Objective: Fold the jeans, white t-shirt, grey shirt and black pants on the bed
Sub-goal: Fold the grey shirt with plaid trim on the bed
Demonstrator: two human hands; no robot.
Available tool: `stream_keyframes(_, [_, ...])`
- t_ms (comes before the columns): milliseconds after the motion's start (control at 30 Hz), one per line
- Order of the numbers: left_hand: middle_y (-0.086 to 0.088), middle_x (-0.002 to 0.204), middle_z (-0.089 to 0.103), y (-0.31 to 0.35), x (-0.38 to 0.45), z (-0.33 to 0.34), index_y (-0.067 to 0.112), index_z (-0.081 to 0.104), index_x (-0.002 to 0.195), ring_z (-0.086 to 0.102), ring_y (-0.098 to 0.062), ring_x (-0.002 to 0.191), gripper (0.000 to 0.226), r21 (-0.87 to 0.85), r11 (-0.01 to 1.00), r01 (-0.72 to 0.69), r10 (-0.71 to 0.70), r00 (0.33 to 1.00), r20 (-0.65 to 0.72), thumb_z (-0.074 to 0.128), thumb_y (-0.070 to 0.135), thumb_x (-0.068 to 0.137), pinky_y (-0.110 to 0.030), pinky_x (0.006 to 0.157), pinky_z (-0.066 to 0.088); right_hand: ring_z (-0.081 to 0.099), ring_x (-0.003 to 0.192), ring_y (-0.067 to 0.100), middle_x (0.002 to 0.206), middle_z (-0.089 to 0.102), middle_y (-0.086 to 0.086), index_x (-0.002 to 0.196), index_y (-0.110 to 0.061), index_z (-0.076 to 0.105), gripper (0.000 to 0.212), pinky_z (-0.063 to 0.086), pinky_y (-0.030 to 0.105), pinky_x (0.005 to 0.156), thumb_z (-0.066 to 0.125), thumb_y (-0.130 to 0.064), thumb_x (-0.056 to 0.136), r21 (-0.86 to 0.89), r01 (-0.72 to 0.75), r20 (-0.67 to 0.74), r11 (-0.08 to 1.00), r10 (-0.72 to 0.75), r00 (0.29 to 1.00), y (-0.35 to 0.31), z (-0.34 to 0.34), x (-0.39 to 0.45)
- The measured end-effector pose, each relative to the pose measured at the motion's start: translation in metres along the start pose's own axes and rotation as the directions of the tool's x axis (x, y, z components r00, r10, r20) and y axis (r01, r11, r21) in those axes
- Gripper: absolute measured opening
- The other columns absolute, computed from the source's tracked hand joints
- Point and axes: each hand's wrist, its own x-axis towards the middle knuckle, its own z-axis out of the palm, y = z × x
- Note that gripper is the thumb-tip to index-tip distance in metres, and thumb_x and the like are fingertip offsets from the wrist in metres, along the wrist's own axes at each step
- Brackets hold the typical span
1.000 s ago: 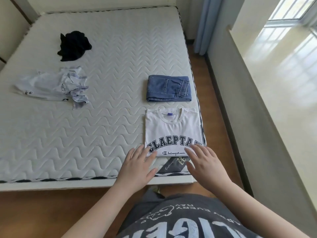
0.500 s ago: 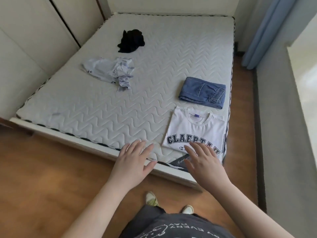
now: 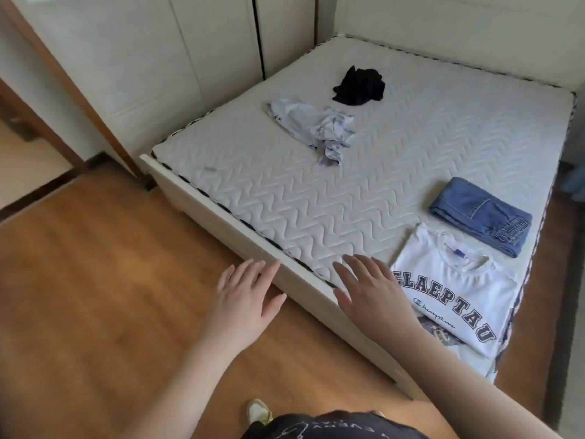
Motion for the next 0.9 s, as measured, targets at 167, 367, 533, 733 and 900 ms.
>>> stream_keyframes(167, [-0.003, 0.145, 0.051, -0.112, -0.035, -0.005, 0.024, 0.052, 0.141, 0.045, -0.026, 0.136, 0.062, 0.033, 0.993, 0.116, -0.116, 0.993, 0.000, 0.028, 0.059, 0.095, -0.047, 0.109, 0.038, 0.063, 0.111, 0.029, 0.116, 0.067, 0.009, 0.114, -0.012, 0.069, 0.042, 0.049, 0.043, 0.099, 0.076, -0.033, 0.079, 0.019, 0.156, 0.077, 0.988, -0.157, 0.985, -0.100, 0.027, 0.053])
stream_keyframes(367, [-0.001, 0.150, 0.045, -0.184, -0.067, -0.018, 0.028, 0.044, 0.146, 0.036, -0.024, 0.142, 0.062, 0.082, 0.985, 0.154, -0.157, 0.987, 0.036, 0.024, 0.060, 0.097, -0.049, 0.114, 0.032, 0.061, 0.112, 0.029, 0.118, 0.065, 0.006, 0.119, -0.014, 0.065, 0.042, 0.046, 0.043, 0.100, 0.068, -0.035, 0.083, 0.062, 0.211, 0.109, 0.975, -0.217, 0.970, -0.179, 0.046, 0.105])
stream_keyframes(533, [-0.003, 0.150, 0.045, -0.209, -0.064, -0.020, 0.026, 0.043, 0.147, 0.036, -0.024, 0.142, 0.058, 0.059, 0.975, 0.216, -0.216, 0.976, 0.001, 0.031, 0.058, 0.100, -0.048, 0.114, 0.032, 0.064, 0.110, 0.031, 0.118, 0.067, 0.009, 0.119, -0.012, 0.067, 0.044, 0.050, 0.045, 0.098, 0.073, -0.035, 0.082, 0.075, 0.253, 0.094, 0.965, -0.259, 0.961, -0.210, 0.062, 0.136])
stream_keyframes(733, [-0.002, 0.149, 0.045, -0.248, -0.026, -0.016, 0.026, 0.043, 0.146, 0.036, -0.024, 0.142, 0.057, 0.053, 0.972, 0.230, -0.230, 0.973, -0.006, 0.035, 0.057, 0.098, -0.047, 0.115, 0.031, 0.057, 0.123, 0.031, 0.129, 0.062, 0.010, 0.128, -0.013, 0.062, 0.047, 0.041, 0.046, 0.107, 0.065, -0.037, 0.088, 0.068, 0.255, 0.203, 0.965, -0.264, 0.943, -0.218, 0.087, 0.188])
stream_keyframes(900, [-0.003, 0.153, 0.041, -0.288, 0.034, -0.011, 0.028, 0.038, 0.149, 0.032, -0.024, 0.144, 0.060, 0.084, 0.976, 0.203, -0.209, 0.976, 0.060, 0.026, 0.059, 0.099, -0.049, 0.117, 0.029, 0.028, 0.146, 0.031, 0.153, 0.040, 0.010, 0.144, -0.015, 0.048, 0.050, 0.015, 0.046, 0.122, 0.047, -0.038, 0.099, 0.076, 0.164, 0.270, 0.984, -0.179, 0.946, -0.198, 0.112, 0.263])
